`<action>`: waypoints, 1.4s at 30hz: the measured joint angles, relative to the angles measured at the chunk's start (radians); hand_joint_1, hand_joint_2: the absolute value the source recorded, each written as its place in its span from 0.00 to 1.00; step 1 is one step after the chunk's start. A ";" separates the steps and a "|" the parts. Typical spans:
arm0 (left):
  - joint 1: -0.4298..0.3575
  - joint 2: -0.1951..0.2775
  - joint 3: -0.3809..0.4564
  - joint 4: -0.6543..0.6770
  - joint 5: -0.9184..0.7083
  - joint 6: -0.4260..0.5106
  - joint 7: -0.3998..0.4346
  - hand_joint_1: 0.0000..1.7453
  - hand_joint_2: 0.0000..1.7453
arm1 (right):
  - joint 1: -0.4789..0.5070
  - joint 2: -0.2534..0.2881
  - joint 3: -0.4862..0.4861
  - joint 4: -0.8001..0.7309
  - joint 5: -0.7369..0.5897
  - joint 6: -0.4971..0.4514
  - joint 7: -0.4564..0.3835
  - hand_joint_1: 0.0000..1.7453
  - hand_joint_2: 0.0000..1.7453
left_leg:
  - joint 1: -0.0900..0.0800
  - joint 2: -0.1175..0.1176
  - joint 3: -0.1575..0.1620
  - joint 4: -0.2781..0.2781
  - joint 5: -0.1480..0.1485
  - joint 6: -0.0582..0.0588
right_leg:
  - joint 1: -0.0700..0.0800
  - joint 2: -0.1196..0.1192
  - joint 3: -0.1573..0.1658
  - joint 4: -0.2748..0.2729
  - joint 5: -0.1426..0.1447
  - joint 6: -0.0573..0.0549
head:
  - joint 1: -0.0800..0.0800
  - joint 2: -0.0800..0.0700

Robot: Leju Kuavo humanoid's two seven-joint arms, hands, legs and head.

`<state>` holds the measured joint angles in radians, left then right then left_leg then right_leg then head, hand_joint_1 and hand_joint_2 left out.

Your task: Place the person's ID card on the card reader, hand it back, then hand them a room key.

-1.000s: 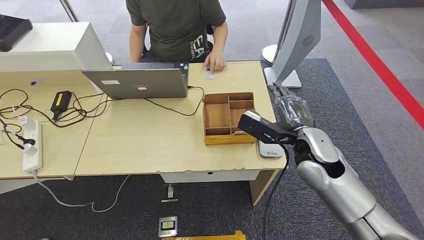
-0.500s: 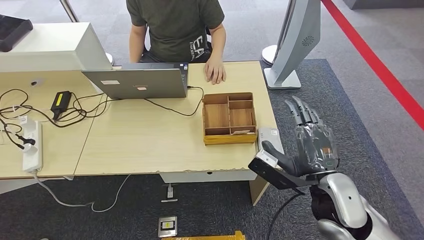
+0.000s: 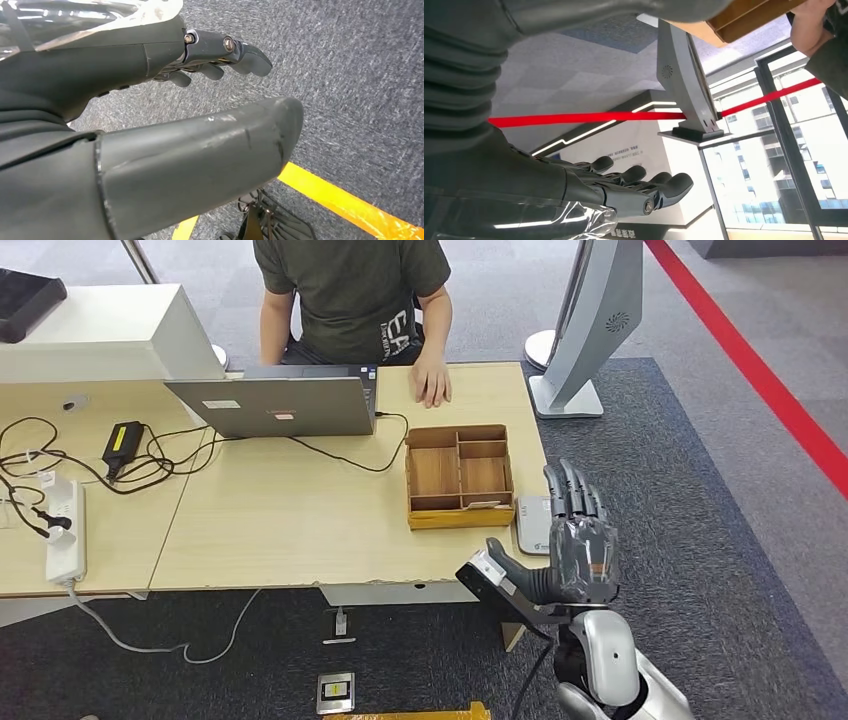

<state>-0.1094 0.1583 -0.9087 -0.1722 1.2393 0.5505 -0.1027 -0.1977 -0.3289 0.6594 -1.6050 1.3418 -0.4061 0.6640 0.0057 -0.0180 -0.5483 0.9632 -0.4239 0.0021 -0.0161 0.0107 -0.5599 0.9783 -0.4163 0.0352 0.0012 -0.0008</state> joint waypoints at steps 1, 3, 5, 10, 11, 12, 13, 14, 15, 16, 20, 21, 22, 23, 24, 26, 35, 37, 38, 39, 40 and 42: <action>0.000 0.000 0.000 0.000 -0.001 -0.004 -0.004 0.00 0.00 | 0.000 0.016 -0.006 0.023 0.006 -0.009 -0.012 0.00 1.00 | 0.000 0.000 0.000 0.000 0.000 0.000 | 0.000 0.000 0.000 0.000 0.000 0.000 | 0.000 0.000; 0.000 0.000 0.000 0.000 -0.002 -0.014 -0.011 0.00 0.00 | -0.002 0.046 -0.017 0.068 0.016 -0.032 -0.036 0.00 1.00 | 0.000 0.000 0.000 0.000 0.000 0.000 | 0.000 0.000 0.000 0.000 0.000 0.000 | 0.000 0.000; 0.000 0.000 0.000 0.000 -0.005 -0.024 -0.015 0.00 0.00 | -0.009 0.075 -0.026 0.116 0.026 -0.052 -0.051 0.00 1.00 | 0.000 0.000 0.000 0.000 0.000 0.000 | 0.000 0.000 0.000 0.000 0.000 0.000 | 0.000 0.000; 0.001 0.000 0.000 0.000 -0.018 -0.046 -0.024 0.00 0.00 | -0.037 0.132 -0.047 0.225 0.019 -0.072 -0.097 0.00 1.00 | 0.000 0.000 0.000 0.000 0.000 0.000 | 0.000 0.000 0.000 0.000 0.000 0.000 | 0.000 0.000; 0.001 0.000 0.000 0.000 -0.019 -0.049 -0.025 0.00 0.00 | -0.045 0.142 -0.050 0.247 0.024 -0.073 -0.104 0.00 1.00 | 0.000 0.000 0.000 0.000 0.000 0.000 | 0.000 0.000 0.000 0.000 0.000 0.000 | 0.000 0.000; 0.000 0.000 0.000 0.000 -0.021 -0.052 -0.025 0.00 0.00 | -0.055 0.150 -0.052 0.267 0.032 -0.071 -0.109 0.00 1.00 | 0.000 0.000 0.000 0.000 0.000 0.000 | 0.000 0.000 0.000 0.000 0.000 0.000 | 0.000 0.000; 0.000 0.000 0.000 0.000 -0.022 -0.054 -0.026 0.00 0.00 | -0.064 0.159 -0.054 0.287 0.040 -0.066 -0.112 0.00 1.00 | 0.000 0.000 0.000 0.000 0.000 0.000 | 0.000 0.000 0.000 0.000 0.000 0.000 | 0.000 0.000; 0.000 0.001 0.000 0.000 -0.024 -0.057 -0.026 0.00 0.00 | -0.075 0.166 -0.055 0.306 0.047 -0.059 -0.113 0.00 1.00 | 0.000 0.000 0.000 0.000 0.000 0.000 | 0.000 0.000 0.000 0.000 0.000 0.000 | 0.000 0.000; 0.001 0.001 0.000 0.000 -0.026 -0.059 -0.026 0.00 0.00 | -0.086 0.174 -0.056 0.325 0.054 -0.051 -0.113 0.00 1.00 | 0.000 0.000 0.000 0.000 0.000 -0.001 | 0.000 0.000 0.000 0.000 0.000 0.000 | 0.000 0.000; 0.001 0.002 0.000 0.000 -0.028 -0.062 -0.026 0.00 0.00 | -0.097 0.180 -0.058 0.345 0.062 -0.042 -0.112 0.00 1.00 | 0.000 0.000 0.000 0.000 0.000 -0.001 | 0.000 0.000 0.000 0.000 0.000 0.000 | 0.000 0.000; 0.001 0.005 -0.001 0.000 -0.036 -0.074 -0.026 0.00 0.00 | -0.144 0.205 -0.064 0.426 0.081 -0.016 -0.120 0.00 1.00 | 0.000 0.000 0.000 0.000 0.001 -0.001 | 0.000 0.000 0.000 0.000 0.000 -0.001 | 0.000 0.000; 0.001 0.005 -0.001 0.000 -0.038 -0.078 -0.027 0.00 0.00 | -0.155 0.211 -0.065 0.446 0.080 -0.012 -0.128 0.00 1.00 | 0.000 0.000 0.000 0.000 0.001 -0.001 | 0.000 0.000 0.000 0.000 0.000 -0.001 | 0.000 0.000; 0.001 0.005 -0.001 0.000 -0.041 -0.081 -0.027 0.00 0.00 | -0.166 0.216 -0.066 0.466 0.078 -0.010 -0.138 0.00 1.00 | 0.000 0.000 0.000 0.000 0.001 -0.001 | 0.000 0.000 0.000 0.000 0.000 -0.001 | 0.000 0.000; 0.001 0.006 -0.001 0.000 -0.043 -0.085 -0.027 0.00 0.00 | -0.178 0.221 -0.067 0.487 0.075 -0.008 -0.148 0.00 1.00 | 0.000 0.000 0.000 0.000 0.001 -0.001 | 0.000 0.000 0.000 0.000 0.000 -0.001 | 0.000 0.000; 0.002 0.006 -0.001 0.000 -0.046 -0.088 -0.027 0.00 0.00 | -0.189 0.226 -0.068 0.507 0.072 -0.006 -0.157 0.00 1.00 | 0.000 0.000 0.000 0.000 0.001 -0.001 | 0.000 0.000 0.000 0.000 0.000 -0.001 | 0.000 0.000; 0.002 0.007 -0.002 0.000 -0.048 -0.091 -0.028 0.00 0.00 | -0.209 0.233 -0.069 0.542 0.071 0.000 -0.169 0.00 1.00 | 0.000 0.000 0.000 0.000 0.001 -0.001 | 0.000 0.000 0.000 0.000 0.000 -0.001 | 0.000 0.000; 0.002 0.012 -0.002 0.000 -0.058 -0.094 -0.028 0.00 0.00 | -0.227 0.250 -0.071 0.597 0.070 0.099 -0.196 0.00 1.00 | 0.000 0.000 0.000 0.000 0.000 -0.001 | 0.000 0.000 -0.001 0.000 0.000 -0.001 | 0.000 0.000; 0.002 0.013 -0.003 0.000 -0.062 -0.098 -0.027 0.00 0.00 | -0.227 0.252 -0.071 0.604 0.068 0.113 -0.200 0.00 1.00 | 0.000 0.000 0.000 0.000 0.000 -0.001 | 0.000 0.000 -0.001 0.000 0.000 -0.001 | 0.000 0.000; 0.002 0.013 -0.003 0.000 -0.063 -0.100 -0.026 0.00 0.00 | -0.227 0.254 -0.071 0.608 0.065 0.115 -0.202 0.00 1.00 | 0.000 0.000 0.000 0.000 0.000 -0.001 | 0.000 0.000 -0.001 0.000 0.000 -0.001 | 0.000 0.000; 0.002 0.014 -0.004 0.000 -0.063 -0.102 -0.026 0.00 0.00 | -0.228 0.255 -0.071 0.612 0.061 0.116 -0.204 0.00 1.00 | 0.000 0.000 0.000 0.000 0.000 -0.001 | 0.000 0.000 -0.001 0.000 0.000 -0.001 | 0.000 0.000; 0.002 0.014 -0.004 0.000 -0.055 -0.106 -0.027 0.00 0.00 | -0.228 0.257 -0.071 0.617 0.053 0.115 -0.209 0.00 1.00 | 0.000 0.000 0.000 0.000 0.001 -0.001 | 0.000 0.000 -0.001 0.000 0.000 -0.001 | 0.000 0.000; 0.003 0.015 -0.001 0.000 -0.027 -0.115 -0.030 0.00 0.00 | -0.229 0.262 -0.072 0.631 0.030 0.112 -0.226 0.00 1.00 | 0.000 0.000 0.000 0.000 0.001 -0.001 | 0.000 0.000 -0.001 0.000 0.000 -0.001 | 0.000 0.000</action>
<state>-0.1067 0.1730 -0.9101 -0.1720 1.2120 0.4359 -0.1329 -0.4263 -0.0664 0.5878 -0.9745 1.3721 -0.2942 0.4380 0.0058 -0.0178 -0.5485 0.9632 -0.4233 0.0013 -0.0161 0.0106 -0.5605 0.9787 -0.4161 0.0344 0.0009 -0.0008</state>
